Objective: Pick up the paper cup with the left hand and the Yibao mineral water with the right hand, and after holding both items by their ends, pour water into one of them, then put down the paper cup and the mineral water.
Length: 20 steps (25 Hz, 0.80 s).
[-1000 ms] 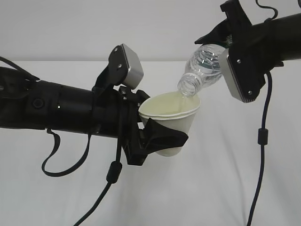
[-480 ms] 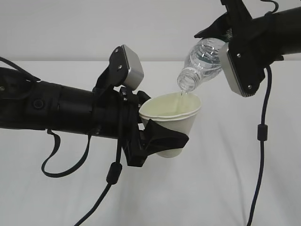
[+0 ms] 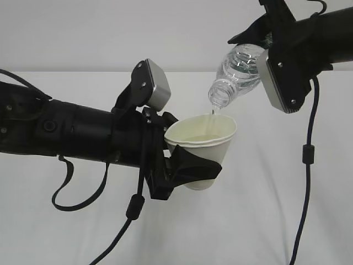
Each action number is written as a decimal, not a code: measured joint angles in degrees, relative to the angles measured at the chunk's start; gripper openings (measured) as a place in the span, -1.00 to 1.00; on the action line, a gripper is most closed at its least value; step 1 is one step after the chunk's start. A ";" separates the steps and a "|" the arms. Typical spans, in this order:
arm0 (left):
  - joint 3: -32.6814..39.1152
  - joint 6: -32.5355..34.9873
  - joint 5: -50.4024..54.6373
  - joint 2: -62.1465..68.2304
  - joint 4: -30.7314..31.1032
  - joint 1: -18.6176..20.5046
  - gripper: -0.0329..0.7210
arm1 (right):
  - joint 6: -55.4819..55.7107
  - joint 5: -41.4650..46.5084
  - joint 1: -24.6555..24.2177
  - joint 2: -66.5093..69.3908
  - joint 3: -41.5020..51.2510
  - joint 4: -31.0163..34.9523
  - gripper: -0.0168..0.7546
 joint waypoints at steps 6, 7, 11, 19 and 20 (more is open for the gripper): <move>0.00 0.00 0.02 0.22 0.00 0.00 0.20 | 0.00 0.00 0.00 0.00 0.00 -0.03 0.24; 0.00 0.00 0.14 0.22 0.00 0.00 0.20 | 0.00 0.00 0.00 0.00 0.00 -0.03 0.24; 0.00 0.00 0.14 0.22 0.00 0.00 0.20 | 0.00 0.00 0.00 0.00 0.00 -0.13 0.24; 0.00 0.00 0.14 0.22 0.00 0.00 0.20 | 0.00 0.00 0.00 0.00 0.00 -0.13 0.24; 0.00 0.00 0.14 0.22 0.00 0.00 0.20 | 0.00 0.00 0.00 0.00 0.00 -0.13 0.24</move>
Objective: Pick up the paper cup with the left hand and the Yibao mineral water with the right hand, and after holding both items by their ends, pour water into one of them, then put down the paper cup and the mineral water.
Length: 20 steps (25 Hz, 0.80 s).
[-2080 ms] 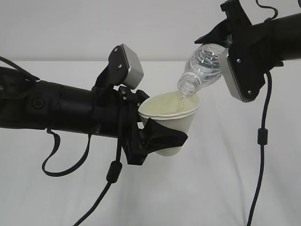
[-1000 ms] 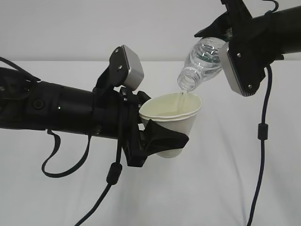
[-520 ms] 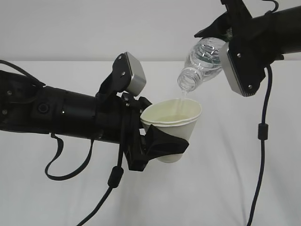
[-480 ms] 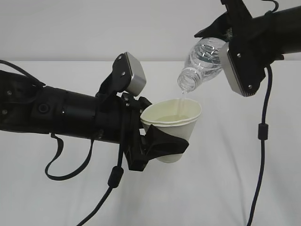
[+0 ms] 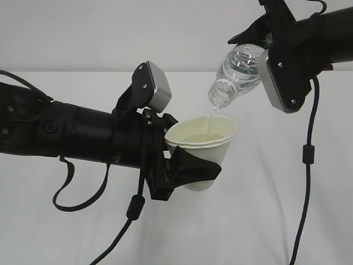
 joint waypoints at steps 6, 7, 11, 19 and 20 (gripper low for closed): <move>0.00 0.00 0.00 0.00 0.00 0.00 0.20 | 0.00 0.00 0.00 0.00 0.00 0.00 0.24; 0.00 0.00 0.00 0.00 0.00 0.00 0.20 | 0.00 0.00 0.00 0.00 0.00 0.00 0.24; 0.00 0.00 0.00 0.00 0.00 0.00 0.20 | 0.00 0.00 0.00 0.00 0.00 0.00 0.24; 0.00 0.00 0.00 0.00 0.00 0.00 0.20 | 0.00 0.00 0.00 0.00 -0.69 0.00 0.24; 0.00 0.00 0.00 0.00 0.00 0.00 0.20 | 0.00 0.00 0.00 0.00 -0.69 0.00 0.24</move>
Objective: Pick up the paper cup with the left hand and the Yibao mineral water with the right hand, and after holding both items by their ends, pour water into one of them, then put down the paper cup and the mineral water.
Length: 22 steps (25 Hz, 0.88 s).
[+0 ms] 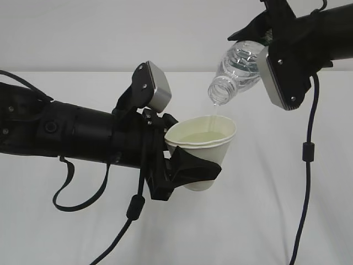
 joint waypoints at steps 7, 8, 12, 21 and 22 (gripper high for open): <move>0.00 0.00 0.00 0.00 0.00 0.00 0.20 | 0.00 0.00 0.00 0.00 0.00 0.00 0.24; 0.00 0.00 0.00 0.00 0.00 0.00 0.20 | 0.00 0.00 0.00 0.00 0.00 0.00 0.24; 0.00 0.00 0.00 0.00 0.00 0.00 0.20 | 0.00 0.00 0.00 0.00 0.00 0.00 0.24; 0.00 0.00 0.00 0.00 0.00 0.00 0.20 | 0.00 0.00 0.00 0.00 0.00 0.00 0.24; 0.00 0.00 0.00 0.00 0.00 0.00 0.20 | 0.00 0.00 0.00 0.00 0.00 0.00 0.24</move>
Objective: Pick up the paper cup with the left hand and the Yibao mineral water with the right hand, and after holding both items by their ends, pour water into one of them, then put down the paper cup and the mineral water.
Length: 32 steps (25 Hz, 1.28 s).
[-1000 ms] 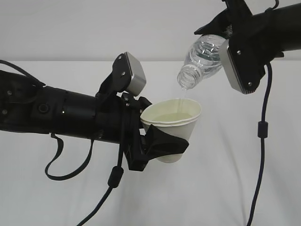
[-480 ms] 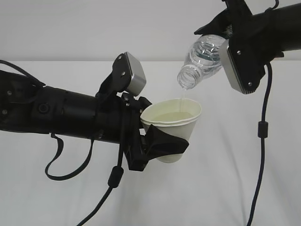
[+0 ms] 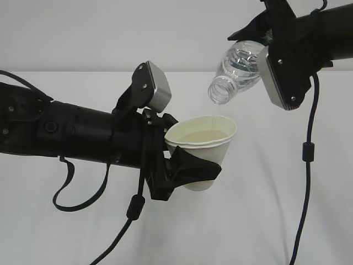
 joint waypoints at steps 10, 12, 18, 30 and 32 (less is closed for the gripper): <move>0.00 0.00 0.00 0.00 -0.10 0.00 0.20 | 0.00 0.00 0.00 0.00 0.00 0.00 0.24; 0.00 0.00 0.00 0.00 -0.10 0.00 0.20 | 0.00 0.00 0.00 0.00 0.00 0.00 0.24; 0.00 0.00 0.00 0.00 -0.10 0.00 0.20 | 0.00 0.00 0.00 0.00 0.00 0.00 0.24; 0.00 0.00 0.00 0.00 -0.20 0.00 0.20 | 0.00 0.00 0.00 0.00 0.00 0.00 0.24; 0.00 0.00 0.10 0.00 -0.42 0.00 0.20 | 0.00 0.00 0.00 0.00 0.00 0.00 0.24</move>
